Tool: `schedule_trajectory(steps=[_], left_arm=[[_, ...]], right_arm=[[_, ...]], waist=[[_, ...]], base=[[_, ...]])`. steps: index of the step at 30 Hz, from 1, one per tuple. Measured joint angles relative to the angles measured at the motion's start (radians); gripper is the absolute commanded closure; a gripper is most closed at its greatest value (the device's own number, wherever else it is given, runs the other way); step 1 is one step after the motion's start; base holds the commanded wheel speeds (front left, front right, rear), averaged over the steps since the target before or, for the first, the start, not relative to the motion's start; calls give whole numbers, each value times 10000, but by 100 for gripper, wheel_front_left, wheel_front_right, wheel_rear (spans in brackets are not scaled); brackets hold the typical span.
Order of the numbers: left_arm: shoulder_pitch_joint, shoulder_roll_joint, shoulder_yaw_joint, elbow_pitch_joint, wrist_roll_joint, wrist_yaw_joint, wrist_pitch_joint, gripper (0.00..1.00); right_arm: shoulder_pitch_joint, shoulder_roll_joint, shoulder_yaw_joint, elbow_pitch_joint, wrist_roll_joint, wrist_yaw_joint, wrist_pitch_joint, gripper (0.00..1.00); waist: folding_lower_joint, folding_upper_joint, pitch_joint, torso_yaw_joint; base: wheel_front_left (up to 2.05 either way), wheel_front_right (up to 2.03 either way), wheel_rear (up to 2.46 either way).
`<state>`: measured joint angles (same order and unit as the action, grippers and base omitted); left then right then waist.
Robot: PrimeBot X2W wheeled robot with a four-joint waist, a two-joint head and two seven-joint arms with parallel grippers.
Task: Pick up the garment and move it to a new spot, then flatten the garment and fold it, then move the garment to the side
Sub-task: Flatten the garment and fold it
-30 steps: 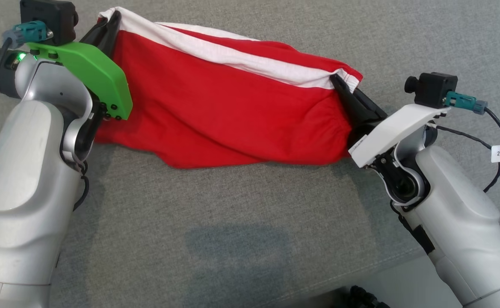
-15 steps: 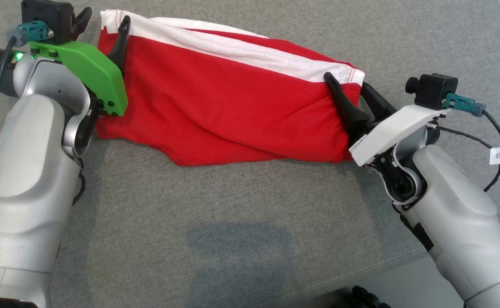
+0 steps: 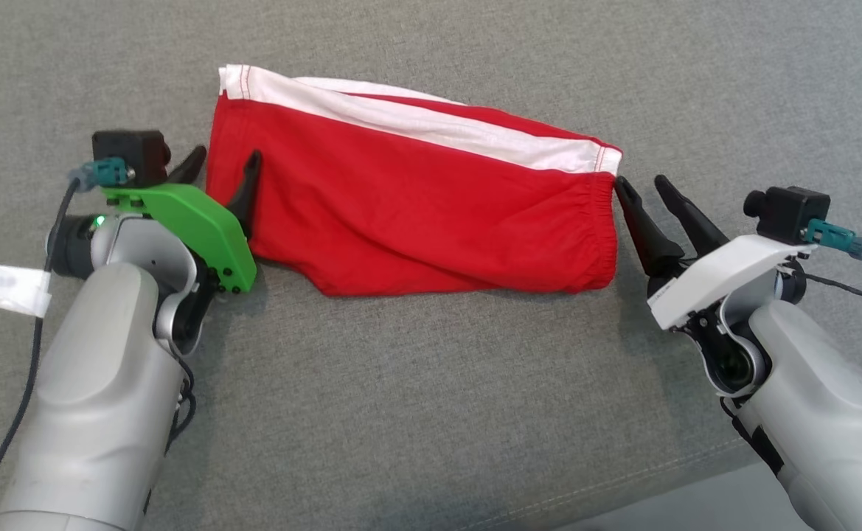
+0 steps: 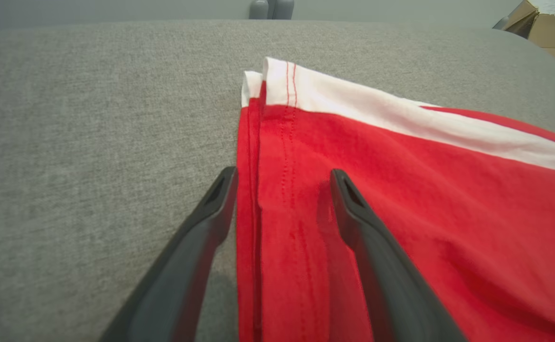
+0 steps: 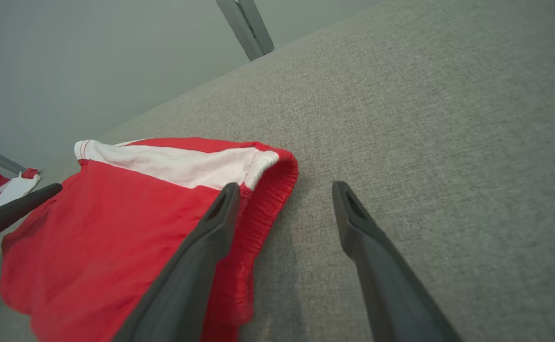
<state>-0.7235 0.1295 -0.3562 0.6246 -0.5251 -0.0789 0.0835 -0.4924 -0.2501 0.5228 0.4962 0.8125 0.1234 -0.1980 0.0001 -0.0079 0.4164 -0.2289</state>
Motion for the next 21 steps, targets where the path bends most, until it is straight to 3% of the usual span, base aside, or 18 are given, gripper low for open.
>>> schedule_trajectory(steps=[12,21], left_arm=[[1157,-276,211,1101,-439,75,-35,0],[1245,-468,472,1450,-880,102,82,0]], right_arm=[[747,-90,-182,96,426,0,-144,0],[845,-113,38,-205,508,0,-215,0]], waist=[[0,0,-1186,81],[-1,0,-1413,-315]], base=[[0,0,0],[0,0,0]])
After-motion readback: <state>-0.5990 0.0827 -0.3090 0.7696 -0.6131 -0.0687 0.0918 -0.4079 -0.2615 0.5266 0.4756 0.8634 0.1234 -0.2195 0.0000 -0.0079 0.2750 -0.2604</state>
